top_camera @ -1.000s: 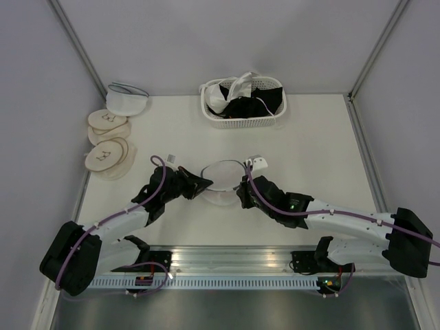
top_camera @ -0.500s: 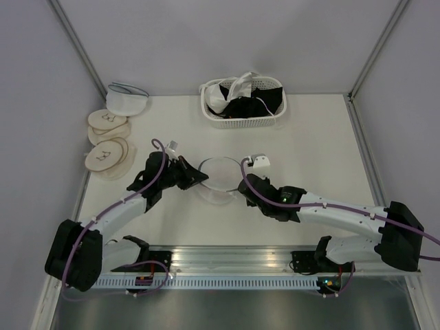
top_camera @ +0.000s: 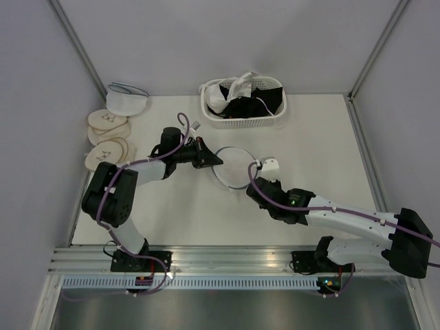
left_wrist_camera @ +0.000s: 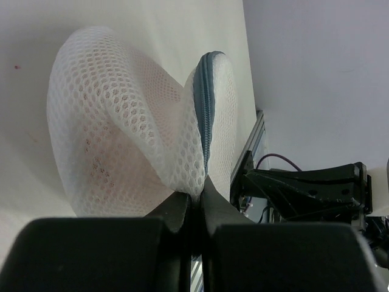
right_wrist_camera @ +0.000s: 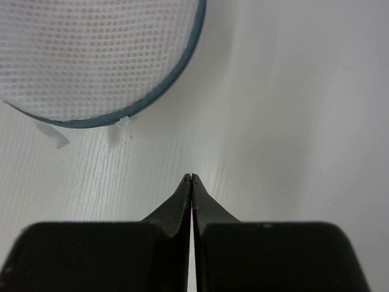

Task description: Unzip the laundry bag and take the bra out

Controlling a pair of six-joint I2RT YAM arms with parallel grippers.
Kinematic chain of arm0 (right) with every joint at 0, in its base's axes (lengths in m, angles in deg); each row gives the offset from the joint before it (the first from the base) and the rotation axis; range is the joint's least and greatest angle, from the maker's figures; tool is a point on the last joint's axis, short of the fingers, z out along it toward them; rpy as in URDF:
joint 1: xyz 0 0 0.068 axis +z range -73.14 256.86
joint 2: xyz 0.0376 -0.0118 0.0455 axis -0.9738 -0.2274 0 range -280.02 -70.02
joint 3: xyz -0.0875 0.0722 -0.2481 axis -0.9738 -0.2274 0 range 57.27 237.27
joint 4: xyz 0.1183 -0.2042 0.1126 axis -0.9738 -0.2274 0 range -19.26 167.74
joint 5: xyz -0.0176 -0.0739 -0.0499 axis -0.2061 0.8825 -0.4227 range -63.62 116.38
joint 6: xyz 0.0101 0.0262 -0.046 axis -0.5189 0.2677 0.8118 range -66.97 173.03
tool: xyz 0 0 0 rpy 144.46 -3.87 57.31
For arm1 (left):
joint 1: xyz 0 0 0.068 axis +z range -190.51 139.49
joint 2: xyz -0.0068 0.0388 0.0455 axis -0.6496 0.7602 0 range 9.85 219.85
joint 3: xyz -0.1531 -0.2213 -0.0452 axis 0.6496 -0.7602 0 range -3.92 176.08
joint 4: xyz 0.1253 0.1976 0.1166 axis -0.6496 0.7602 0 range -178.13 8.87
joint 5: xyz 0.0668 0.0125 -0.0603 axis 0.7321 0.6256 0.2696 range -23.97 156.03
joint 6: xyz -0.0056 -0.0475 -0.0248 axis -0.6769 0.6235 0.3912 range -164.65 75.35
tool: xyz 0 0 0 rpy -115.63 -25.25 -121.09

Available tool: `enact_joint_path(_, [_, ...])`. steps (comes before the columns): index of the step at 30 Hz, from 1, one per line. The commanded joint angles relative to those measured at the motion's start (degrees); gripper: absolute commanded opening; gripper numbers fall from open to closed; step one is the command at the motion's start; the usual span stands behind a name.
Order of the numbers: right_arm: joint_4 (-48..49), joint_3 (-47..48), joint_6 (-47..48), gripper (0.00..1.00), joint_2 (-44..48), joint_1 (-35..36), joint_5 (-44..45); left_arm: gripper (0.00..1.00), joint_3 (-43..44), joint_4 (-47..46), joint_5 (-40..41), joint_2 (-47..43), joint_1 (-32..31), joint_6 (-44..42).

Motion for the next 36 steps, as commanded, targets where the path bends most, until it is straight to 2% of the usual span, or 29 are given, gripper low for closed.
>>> enact_joint_path(1, [4.81, -2.10, 2.85, 0.00, 3.51, -0.02, -3.51, 0.02, 3.54, -6.77, -6.35, 2.03, -0.97, 2.23])
enact_joint_path(4, [10.60, -4.30, 4.25, 0.00, 5.45, 0.07, -6.59, 0.02, 4.15, -4.84, -5.74, 3.00, -0.97, 1.09])
enact_joint_path(5, [11.50, -5.35, 4.60, 0.08, 5.63, -0.02, -7.65, 0.02, 5.37, -3.00, -5.39, 3.79, -0.88, -0.39])
enact_joint_path(8, [14.23, -5.89, 6.19, 0.57, 4.84, -0.02, -10.20, 0.02, 7.31, -0.52, -6.17, 5.98, -0.79, -1.81])
enact_joint_path(10, [15.37, -6.15, 6.71, 0.62, 3.79, 0.07, -10.29, 0.02, 8.37, 0.44, -7.22, 7.05, -0.88, -1.99])
enact_joint_path(12, [17.74, -6.76, 7.77, 0.62, 3.43, 0.06, -10.82, 0.02, 9.51, 0.80, -8.02, 8.72, -0.88, -2.08])
enact_joint_path(17, [24.33, -8.43, 9.78, 0.60, 2.91, -0.37, -9.60, 0.02, 10.22, 1.85, -9.07, 10.39, -0.88, -2.87])
enact_joint_path(24, [31.02, -8.17, 12.86, 0.56, -3.50, -4.85, -10.64, 0.02, 10.83, 4.31, -10.39, 11.27, -0.88, -5.06])
enact_joint_path(27, [34.62, -7.30, 14.36, 0.50, -7.19, -6.79, -11.96, 0.02, 11.01, 4.31, -11.36, 12.06, -0.88, -5.06])
enact_joint_path(30, [35.68, -6.68, 14.98, 0.37, -8.25, -7.93, -12.67, 0.02, 11.45, 4.40, -12.32, 12.67, -0.88, -5.15])
enact_joint_path(31, [36.03, -6.59, 15.15, 0.25, -8.34, -8.19, -12.41, 0.02, 11.54, 4.75, -12.41, 12.76, -0.88, -5.33])
enact_joint_path(32, [35.95, -6.59, 15.24, 0.18, -8.26, -8.20, -12.14, 0.02, 11.71, 5.01, -12.33, 12.76, -0.88, -5.59])
enact_joint_path(33, [35.34, -6.59, 15.24, 0.05, -7.73, -8.20, -11.71, 0.02, 11.80, 5.37, -12.33, 12.85, -0.79, -5.85])
enact_joint_path(34, [35.07, -6.68, 15.15, 0.00, -7.29, -8.20, -11.61, 0.02, 11.89, 5.80, -12.24, 12.94, -0.88, -6.46])
enact_joint_path(36, [34.11, -7.12, 15.15, 0.00, -5.72, -8.28, -11.35, 0.02, 12.33, 7.21, -11.63, 13.03, -0.88, -7.00])
